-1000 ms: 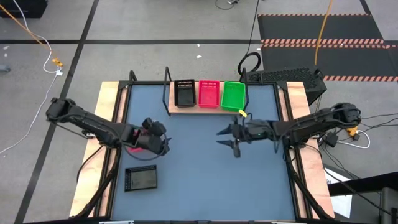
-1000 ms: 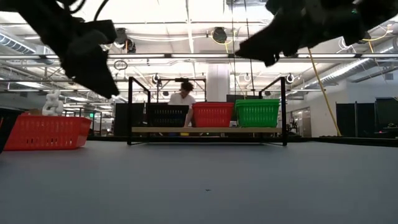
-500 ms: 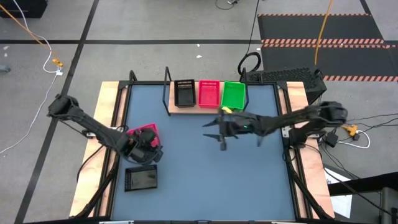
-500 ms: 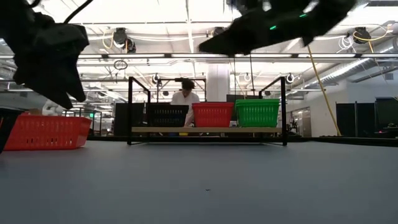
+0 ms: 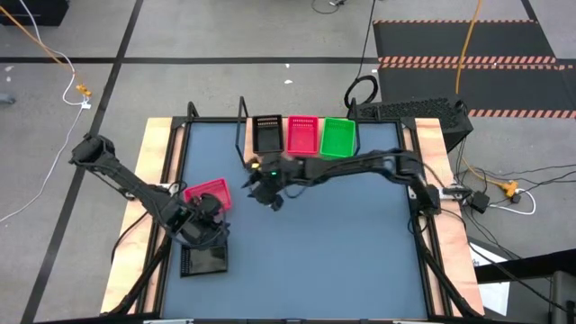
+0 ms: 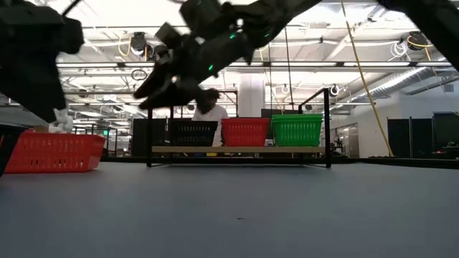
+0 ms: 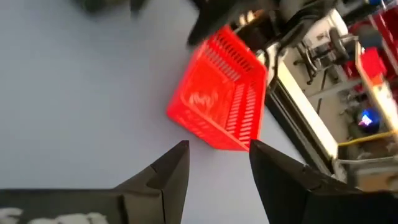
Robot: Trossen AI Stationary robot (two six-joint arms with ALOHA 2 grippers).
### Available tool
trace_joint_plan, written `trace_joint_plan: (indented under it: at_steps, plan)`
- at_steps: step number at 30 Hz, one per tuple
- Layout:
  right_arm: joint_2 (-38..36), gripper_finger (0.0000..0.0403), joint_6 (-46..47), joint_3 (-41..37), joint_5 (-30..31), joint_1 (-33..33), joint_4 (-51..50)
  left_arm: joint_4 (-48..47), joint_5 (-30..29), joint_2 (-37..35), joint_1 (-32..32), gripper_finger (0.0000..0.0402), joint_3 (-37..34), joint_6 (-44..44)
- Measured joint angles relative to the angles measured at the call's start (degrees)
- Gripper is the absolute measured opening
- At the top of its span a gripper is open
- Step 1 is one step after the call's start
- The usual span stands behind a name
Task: Stack baskets on shelf by color
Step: Stack the red bin on top of the red bin on the shelf
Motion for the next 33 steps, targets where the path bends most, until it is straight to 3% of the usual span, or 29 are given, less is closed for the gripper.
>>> trace_joint_plan:
  at_steps: [5,9,16,23,26,30,33]
  plan:
    - [6.73,0.0164,-17.81,5.31,0.08,0.83,0.21,-13.56,-1.59,-0.04,-4.46,0.0285,4.37,-7.05]
    - [12.44,0.0164,-24.88,9.54,4.52,2.1,5.87,-24.45,-5.82,-0.04,-6.8,0.0285,7.54,-15.3]
    - [21.02,0.0164,-33.69,19.04,12.17,3.51,1.27,-28.11,-7.08,-0.04,-7.83,0.0285,8.39,-19.13]
    - [22.01,0.0148,-28.75,18.99,13.65,3.42,2.11,-29.1,-7.08,-0.02,-7.86,0.0285,8.38,-18.7]
    - [21.77,0.0107,-26.14,18.7,15.06,3.8,1.92,-29.15,-7.31,-0.02,-7.88,0.0285,8.38,-18.66]
    - [21.13,0.0022,-25.4,18.64,19.86,5.54,-1.65,-29.17,-7.43,-0.02,-8.01,0.0285,8.38,-18.47]
    - [19.62,0.0012,-19.37,18.53,22.79,7.52,-8.98,-29.2,-7.48,-0.02,-8.74,0.0285,8.38,-18.74]
